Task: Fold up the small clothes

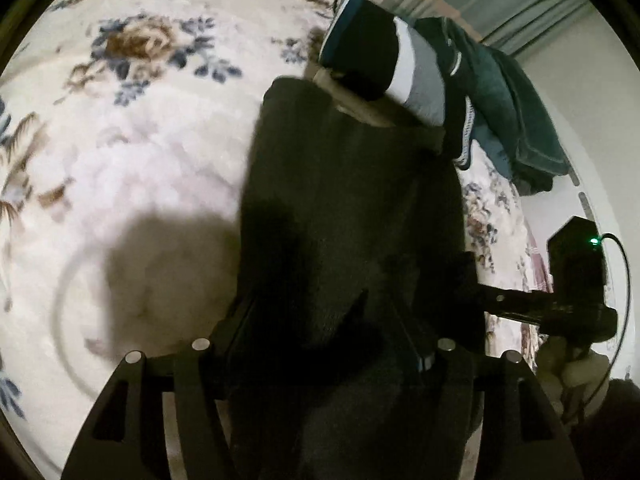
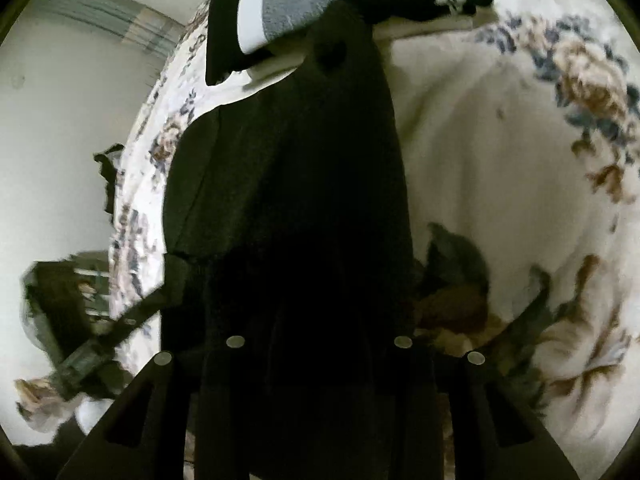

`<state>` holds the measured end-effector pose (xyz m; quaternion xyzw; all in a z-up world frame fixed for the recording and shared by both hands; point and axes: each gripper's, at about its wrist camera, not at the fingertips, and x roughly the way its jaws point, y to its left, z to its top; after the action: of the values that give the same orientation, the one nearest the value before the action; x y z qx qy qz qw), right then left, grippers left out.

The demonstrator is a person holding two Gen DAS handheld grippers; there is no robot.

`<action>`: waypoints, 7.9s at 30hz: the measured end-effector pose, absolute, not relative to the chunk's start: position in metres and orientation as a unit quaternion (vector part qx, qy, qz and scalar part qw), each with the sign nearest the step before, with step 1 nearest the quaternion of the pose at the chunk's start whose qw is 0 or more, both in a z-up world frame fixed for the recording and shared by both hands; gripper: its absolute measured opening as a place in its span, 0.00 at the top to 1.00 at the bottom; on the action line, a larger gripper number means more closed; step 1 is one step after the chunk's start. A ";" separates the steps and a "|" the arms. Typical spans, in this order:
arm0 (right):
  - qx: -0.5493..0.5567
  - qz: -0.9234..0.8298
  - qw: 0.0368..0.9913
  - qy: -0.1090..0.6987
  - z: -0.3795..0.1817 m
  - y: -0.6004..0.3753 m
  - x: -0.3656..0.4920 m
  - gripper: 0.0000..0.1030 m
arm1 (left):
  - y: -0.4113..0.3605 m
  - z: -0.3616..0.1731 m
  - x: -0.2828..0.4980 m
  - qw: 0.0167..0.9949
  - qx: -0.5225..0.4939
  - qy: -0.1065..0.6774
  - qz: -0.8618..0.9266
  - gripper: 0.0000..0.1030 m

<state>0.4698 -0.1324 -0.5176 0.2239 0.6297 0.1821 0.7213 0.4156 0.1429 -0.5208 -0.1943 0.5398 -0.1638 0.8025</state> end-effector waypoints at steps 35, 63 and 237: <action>0.380 0.161 0.667 0.620 -0.546 -0.170 0.429 0.92 | 0.109 -0.513 0.410 0.793 -0.140 0.569 -0.164 0.93; 0.287 0.137 0.699 0.640 -0.508 -0.161 0.621 0.35 | 0.179 -0.496 0.530 0.774 -0.320 0.529 -0.134 0.37; 0.373 0.115 0.648 0.654 -0.576 -0.268 0.502 0.37 | 0.174 -0.546 0.477 0.751 -0.336 0.559 -0.104 0.64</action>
<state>0.5023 -0.2685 -0.5764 0.3730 0.6541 0.1147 0.6480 0.4768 0.1739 -0.5465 -0.3358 0.5590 -0.1036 0.7510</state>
